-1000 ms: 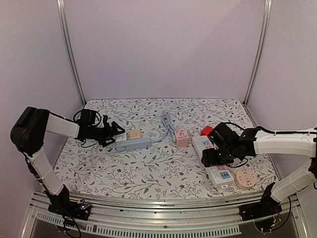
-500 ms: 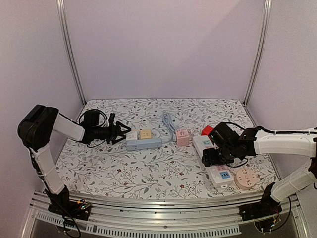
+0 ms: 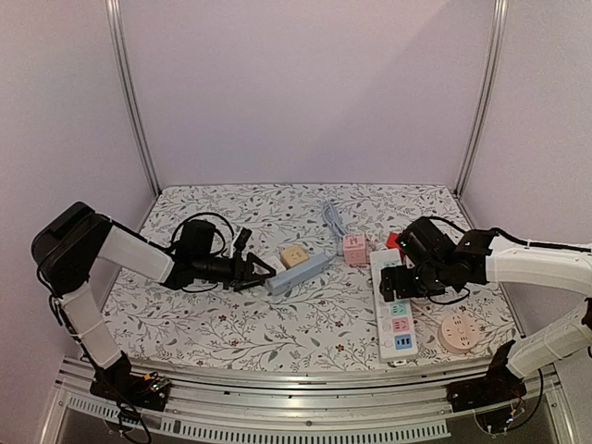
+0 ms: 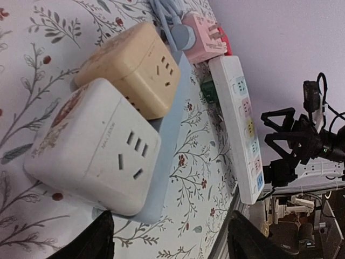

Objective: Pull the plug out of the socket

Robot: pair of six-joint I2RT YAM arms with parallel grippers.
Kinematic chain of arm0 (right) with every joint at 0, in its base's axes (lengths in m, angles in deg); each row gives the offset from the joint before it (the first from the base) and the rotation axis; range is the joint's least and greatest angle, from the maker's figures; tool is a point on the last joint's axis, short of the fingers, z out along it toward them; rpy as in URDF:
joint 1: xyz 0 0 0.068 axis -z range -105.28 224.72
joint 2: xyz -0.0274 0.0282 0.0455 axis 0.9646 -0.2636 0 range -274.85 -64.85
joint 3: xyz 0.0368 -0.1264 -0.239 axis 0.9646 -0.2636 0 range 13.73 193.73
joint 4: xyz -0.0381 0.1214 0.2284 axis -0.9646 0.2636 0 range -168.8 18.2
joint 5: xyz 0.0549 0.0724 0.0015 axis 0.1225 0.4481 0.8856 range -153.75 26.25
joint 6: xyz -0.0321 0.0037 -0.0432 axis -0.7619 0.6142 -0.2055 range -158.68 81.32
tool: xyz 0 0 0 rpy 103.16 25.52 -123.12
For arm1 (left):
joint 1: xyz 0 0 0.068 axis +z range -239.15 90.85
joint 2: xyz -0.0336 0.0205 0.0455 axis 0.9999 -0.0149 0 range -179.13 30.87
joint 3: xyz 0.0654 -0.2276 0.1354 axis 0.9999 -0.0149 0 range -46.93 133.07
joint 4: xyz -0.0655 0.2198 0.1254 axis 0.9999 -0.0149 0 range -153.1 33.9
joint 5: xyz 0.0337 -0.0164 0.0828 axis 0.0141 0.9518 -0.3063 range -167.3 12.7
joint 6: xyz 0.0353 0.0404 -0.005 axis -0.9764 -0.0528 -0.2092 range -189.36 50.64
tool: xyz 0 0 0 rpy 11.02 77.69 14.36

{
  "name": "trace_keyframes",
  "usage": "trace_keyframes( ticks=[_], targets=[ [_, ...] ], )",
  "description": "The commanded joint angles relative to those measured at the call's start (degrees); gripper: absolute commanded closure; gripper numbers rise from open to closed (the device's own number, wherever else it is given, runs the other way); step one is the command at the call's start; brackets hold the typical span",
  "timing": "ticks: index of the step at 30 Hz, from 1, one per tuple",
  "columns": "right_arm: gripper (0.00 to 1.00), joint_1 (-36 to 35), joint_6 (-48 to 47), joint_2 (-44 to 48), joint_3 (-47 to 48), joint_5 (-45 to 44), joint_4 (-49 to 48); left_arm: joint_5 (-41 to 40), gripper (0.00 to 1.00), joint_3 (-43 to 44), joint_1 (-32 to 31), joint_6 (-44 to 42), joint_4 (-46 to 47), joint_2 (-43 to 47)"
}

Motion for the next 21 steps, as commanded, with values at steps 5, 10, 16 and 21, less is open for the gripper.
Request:
trace_keyframes(
  ticks=[5,10,16,21],
  targets=[
    [0.03,0.31,-0.65,4.63,1.08,-2.99,3.4,-8.53,0.3,-2.58,-6.76,-2.08,-2.31,10.43],
    [0.01,-1.55,-1.79,6.46,2.61,-2.87,2.98,-15.2,0.21,3.41,-5.13,-9.66,-19.08,15.8],
    [0.01,-5.16,-3.18,2.31,7.72,-3.98,1.63,-14.0,0.16,12.19,-1.78,-13.35,-25.64,8.31],
    [0.01,-7.4,-2.02,-2.14,10.9,-3.44,0.2,-15.07,0.16,19.51,-1.84,-14.41,-31.85,0.03]
  ],
)
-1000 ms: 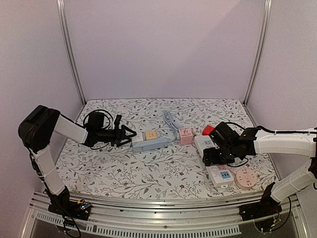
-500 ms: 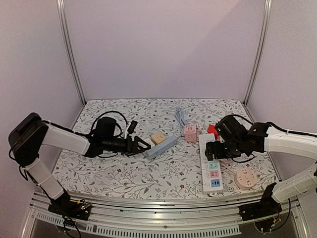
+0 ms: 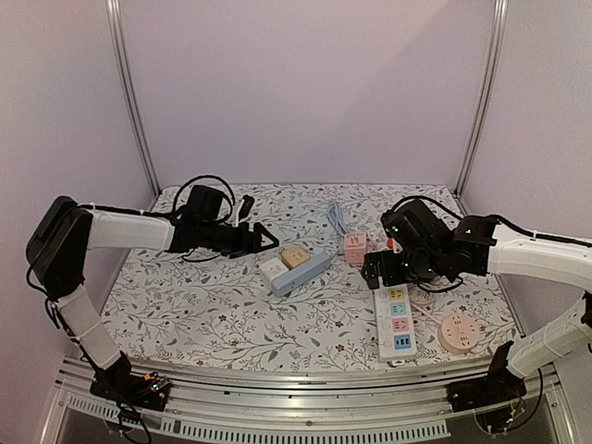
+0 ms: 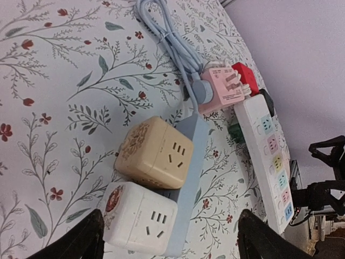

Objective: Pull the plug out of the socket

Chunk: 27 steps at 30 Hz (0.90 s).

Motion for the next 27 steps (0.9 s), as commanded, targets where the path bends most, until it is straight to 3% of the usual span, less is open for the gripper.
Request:
trace_keyframes(
  ticks=[1,15,27],
  targets=[
    [0.01,-2.14,0.76,-3.61,2.88,-0.76,-1.03,-2.07,0.16,4.93,0.0,-3.46,-10.72,-6.47],
    [0.02,-3.63,8.71,-10.62,2.95,2.84,-6.52,2.22,0.16,2.22,-8.33,-1.37,-1.9,-10.86],
    [0.13,-4.47,15.59,-18.39,3.92,8.31,-13.93,-4.82,0.16,-10.4,-20.47,7.91,5.86,0.07]
  ],
)
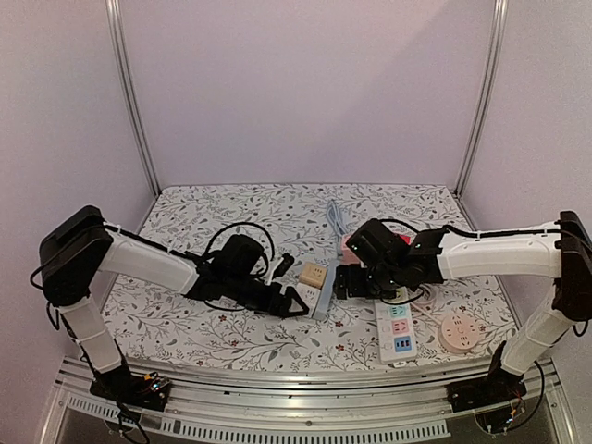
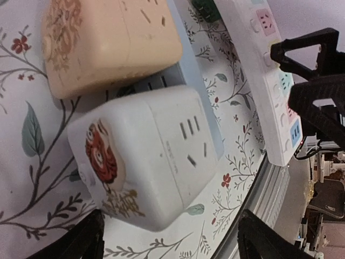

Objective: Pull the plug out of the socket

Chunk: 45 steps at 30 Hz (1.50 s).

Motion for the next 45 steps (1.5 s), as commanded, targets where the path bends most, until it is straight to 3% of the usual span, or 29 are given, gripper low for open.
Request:
trace_keyframes(
  ticks=[1,8,13,23,40,45],
  targets=[
    [0.15,-1.15,3.05,-3.73,1.79,3.93,-5.11,-4.54,0.16,-5.39,-2.51,4.8,4.09,7.57],
    [0.29,-1.33,4.21,-9.47,4.33,3.12,-6.98,-10.27,0.14,-10.01,-1.88,6.9,-0.81,19.9],
    [0.32,-1.4,5.53,-11.93,5.79,1.53,-7.25,-12.33,0.13,-11.52,-1.53,7.6,-3.87,23.9],
    [0.37,-0.93,9.84,-13.7,6.78,-2.08,-6.37,-13.34,0.12,-15.15,-1.34,9.95,-2.48,26.29],
    [0.47,1.47,10.88,-20.17,9.61,0.38,-6.11,-14.35,0.12,-15.99,-1.34,9.8,-3.86,28.21],
    [0.71,1.64,10.56,-20.55,9.21,2.76,-8.26,-14.66,0.12,-15.98,-1.34,10.35,-2.71,28.08]
  ],
)
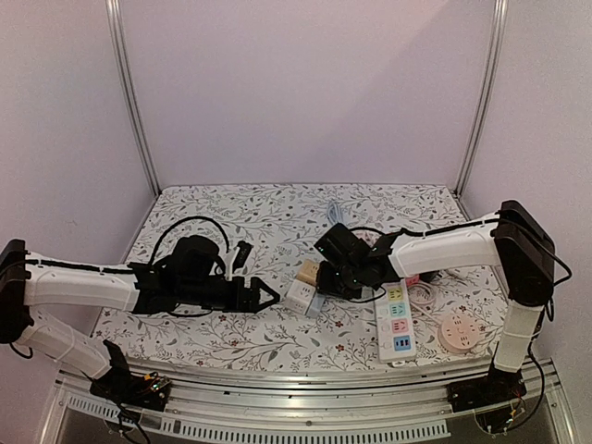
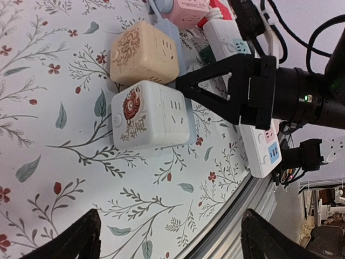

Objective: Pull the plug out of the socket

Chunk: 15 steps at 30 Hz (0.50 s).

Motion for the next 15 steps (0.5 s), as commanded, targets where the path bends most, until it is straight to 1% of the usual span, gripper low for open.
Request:
trace_keyframes(
  ticks=[1,4,6,11,15],
  targets=[
    [0.75,0.91,-0.34,-2.5,-0.46,2.2,0.08,-0.86,0.12,-0.9,0.56,0.8,0.13,0.69],
    [0.85,0.91,-0.98,-1.75,-2.03,5.34,-3.0,-0.79,0.12,-0.42,0.56,1.59,0.43,0.87],
    [0.88,0.91,-1.39,-0.83,-3.87,7.98,-6.2,-0.91,0.11,-0.4,0.56,2.34,0.98,1.23],
    [0.94,0.62,-2.88,0.81,-6.78,16.16,-10.42,-0.98,0.1,-1.6,0.64,5.18,3.82,0.84],
    [0.95,-0.51,-3.94,2.48,-9.27,18.74,-11.64,0.23,0.09,-2.28,0.65,7.61,7.73,-1.86]
  ],
)
